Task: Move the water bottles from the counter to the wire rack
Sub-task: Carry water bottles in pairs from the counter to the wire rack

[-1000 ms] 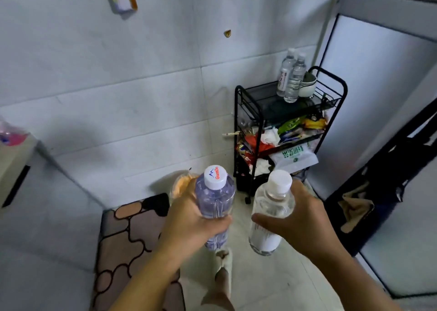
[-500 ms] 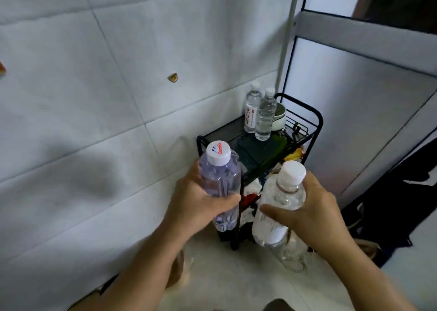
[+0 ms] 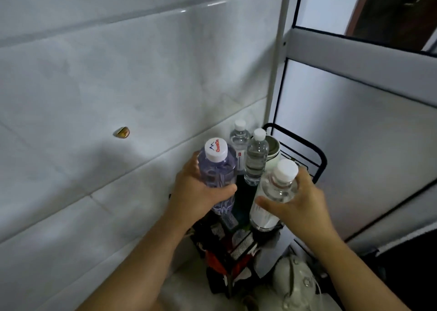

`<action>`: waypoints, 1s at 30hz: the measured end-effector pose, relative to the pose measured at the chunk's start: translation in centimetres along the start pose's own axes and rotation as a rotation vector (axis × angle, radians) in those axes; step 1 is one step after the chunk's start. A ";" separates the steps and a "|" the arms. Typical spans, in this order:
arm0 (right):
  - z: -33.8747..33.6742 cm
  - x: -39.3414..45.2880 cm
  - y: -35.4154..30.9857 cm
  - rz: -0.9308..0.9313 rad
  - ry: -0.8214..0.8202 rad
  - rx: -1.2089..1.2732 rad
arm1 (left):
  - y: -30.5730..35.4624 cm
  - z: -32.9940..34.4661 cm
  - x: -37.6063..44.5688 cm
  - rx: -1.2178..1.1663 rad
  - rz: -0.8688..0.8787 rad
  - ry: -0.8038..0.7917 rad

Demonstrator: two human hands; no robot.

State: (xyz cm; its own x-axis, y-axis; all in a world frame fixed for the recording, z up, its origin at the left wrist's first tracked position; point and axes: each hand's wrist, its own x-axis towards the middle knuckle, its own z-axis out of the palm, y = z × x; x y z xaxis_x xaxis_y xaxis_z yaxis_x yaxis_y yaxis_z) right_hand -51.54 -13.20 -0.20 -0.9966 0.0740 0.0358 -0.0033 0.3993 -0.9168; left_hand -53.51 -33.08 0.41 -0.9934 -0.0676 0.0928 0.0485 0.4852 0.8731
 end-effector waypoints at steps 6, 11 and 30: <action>2.7 5.8 2.4 0.049 -0.031 -0.013 | -3.2 2.1 5.7 -0.032 -0.058 -0.014; 5.2 7.9 4.1 0.098 -0.062 -0.001 | -6.1 3.5 9.0 -0.035 -0.093 -0.038; 8.5 9.0 6.8 0.242 0.017 -0.058 | -11.4 5.5 13.0 -0.165 -0.094 -0.255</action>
State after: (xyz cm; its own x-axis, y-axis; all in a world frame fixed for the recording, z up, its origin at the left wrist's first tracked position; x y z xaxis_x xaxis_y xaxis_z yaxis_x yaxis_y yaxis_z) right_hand -61.22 -17.56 -9.51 -0.9663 0.1886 -0.1753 0.2407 0.4194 -0.8753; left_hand -67.56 -34.74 -10.96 -0.9874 0.1249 -0.0968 -0.0493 0.3381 0.9398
